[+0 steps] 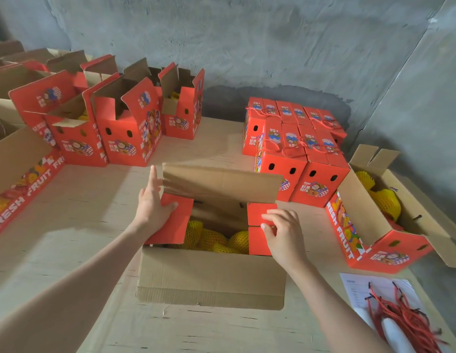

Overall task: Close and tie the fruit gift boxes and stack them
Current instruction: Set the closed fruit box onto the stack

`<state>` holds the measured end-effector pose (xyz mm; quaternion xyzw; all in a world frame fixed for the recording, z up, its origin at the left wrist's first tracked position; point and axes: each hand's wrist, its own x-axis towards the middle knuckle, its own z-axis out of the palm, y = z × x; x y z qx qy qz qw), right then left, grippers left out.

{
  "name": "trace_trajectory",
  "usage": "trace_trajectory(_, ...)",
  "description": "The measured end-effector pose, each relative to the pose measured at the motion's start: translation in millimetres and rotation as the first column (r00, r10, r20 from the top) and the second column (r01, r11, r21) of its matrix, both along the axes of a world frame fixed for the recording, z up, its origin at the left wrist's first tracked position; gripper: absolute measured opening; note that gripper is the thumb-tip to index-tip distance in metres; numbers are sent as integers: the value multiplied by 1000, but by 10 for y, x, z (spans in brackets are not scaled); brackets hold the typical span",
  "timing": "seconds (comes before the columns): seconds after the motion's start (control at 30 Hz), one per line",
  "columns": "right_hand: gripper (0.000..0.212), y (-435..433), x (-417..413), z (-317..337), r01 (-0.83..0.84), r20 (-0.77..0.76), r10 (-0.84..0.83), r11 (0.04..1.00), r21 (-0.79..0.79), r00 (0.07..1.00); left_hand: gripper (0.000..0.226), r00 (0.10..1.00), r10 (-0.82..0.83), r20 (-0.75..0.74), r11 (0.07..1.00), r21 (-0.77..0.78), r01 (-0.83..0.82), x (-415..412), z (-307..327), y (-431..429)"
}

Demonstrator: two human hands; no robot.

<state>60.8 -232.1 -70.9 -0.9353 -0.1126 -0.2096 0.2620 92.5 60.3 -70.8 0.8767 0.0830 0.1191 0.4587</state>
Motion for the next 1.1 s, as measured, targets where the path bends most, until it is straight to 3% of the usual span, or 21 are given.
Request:
trace_trajectory(0.17, 24, 16, 6, -15, 19, -15, -18, 996, 93, 1000, 24, 986, 89, 141, 996, -13, -88, -52, -5, 20)
trace_trajectory(0.37, 26, 15, -39, -71, 155, 23, -169, 945, 287, 985, 41, 991, 85, 99, 957, -285, -53, -204, -81, 126)
trace_trajectory(0.5, 14, 8, -75, -93, 181, 90, -231, 906, 382, 969, 44, 996, 40, 78, 812, -583, 14, -278, -70, 128)
trace_trajectory(0.6, 18, 21, -86, -67, 177, 72, -244, 849, 498, 967, 38, 998, 3, 58, 742, -670, 37, -310, -77, 134)
trace_trajectory(0.77, 23, -21, -75, -22, 9, -7, -7, 935, 354, 1000, 34, 995, -96, 34, 927, -361, 102, -333, -155, 182)
trace_trajectory(0.87, 17, -98, -43, -20, -38, -41, 51, 961, 273, 998, 46, 994, -108, 7, 969, -223, 107, -311, -131, 197)
trace_trajectory(1.1, 26, -331, 209, 109, -222, -392, 258, 966, 133, 883, 60, 978, -206, -35, 978, -23, 205, -261, -72, 271)
